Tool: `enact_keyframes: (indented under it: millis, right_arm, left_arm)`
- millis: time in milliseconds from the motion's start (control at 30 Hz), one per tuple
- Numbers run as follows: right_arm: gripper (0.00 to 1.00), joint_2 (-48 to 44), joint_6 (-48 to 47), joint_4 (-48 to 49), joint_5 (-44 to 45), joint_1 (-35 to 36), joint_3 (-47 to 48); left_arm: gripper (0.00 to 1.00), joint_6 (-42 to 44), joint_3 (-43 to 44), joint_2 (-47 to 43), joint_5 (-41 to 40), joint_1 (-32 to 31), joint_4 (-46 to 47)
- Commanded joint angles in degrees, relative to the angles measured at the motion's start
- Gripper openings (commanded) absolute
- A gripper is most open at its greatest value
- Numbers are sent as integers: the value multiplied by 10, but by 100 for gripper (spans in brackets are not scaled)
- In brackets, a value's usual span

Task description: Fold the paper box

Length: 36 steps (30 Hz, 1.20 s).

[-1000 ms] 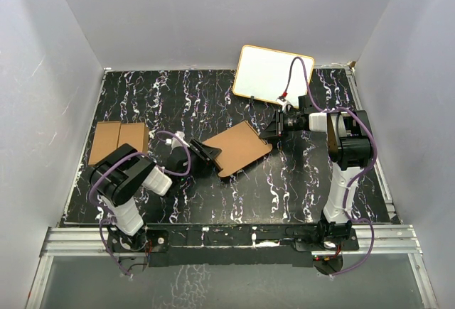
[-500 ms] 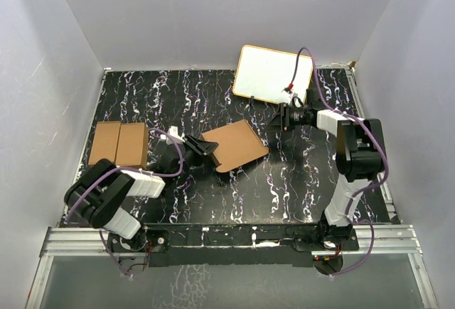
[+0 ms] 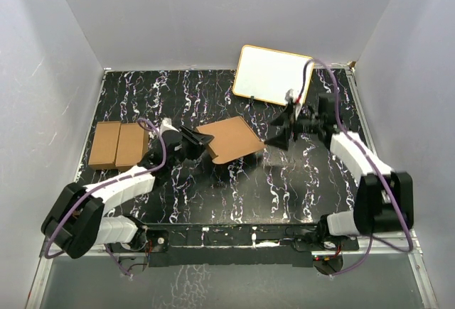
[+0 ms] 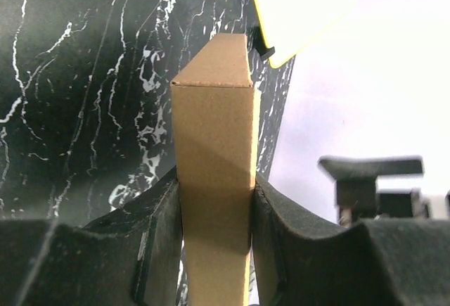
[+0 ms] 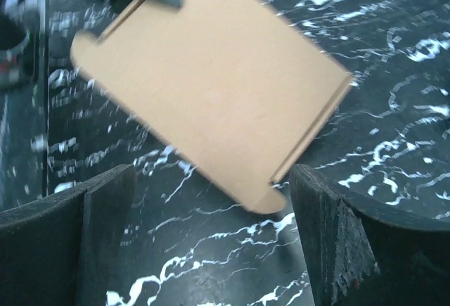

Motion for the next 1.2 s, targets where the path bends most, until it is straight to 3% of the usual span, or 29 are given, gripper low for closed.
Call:
enact_keyframes:
  millis: [0, 100, 167, 267, 500, 800, 1167]
  right_arm:
    - [99, -120, -100, 209, -18, 39, -140]
    - [99, -119, -212, 128, -22, 60, -125]
    - [99, -127, -261, 114, 34, 95, -131]
    - [99, -135, -294, 131, 129, 156, -147]
    - [97, -126, -321, 226, 257, 228, -189]
    - [84, -103, -348, 339, 383, 300, -231]
    - [56, -95, -375, 365, 425, 333, -243]
  left_arm:
    - [25, -49, 69, -41, 17, 13, -170]
    - [25, -73, 92, -41, 38, 21, -222]
    - [25, -88, 104, -39, 50, 24, -243]
    - [25, -105, 128, -28, 64, 27, -274]
    - [24, -117, 185, 8, 96, 26, -310]
    - [24, -131, 216, 35, 114, 27, -317]
    - [25, -139, 212, 34, 113, 26, -312]
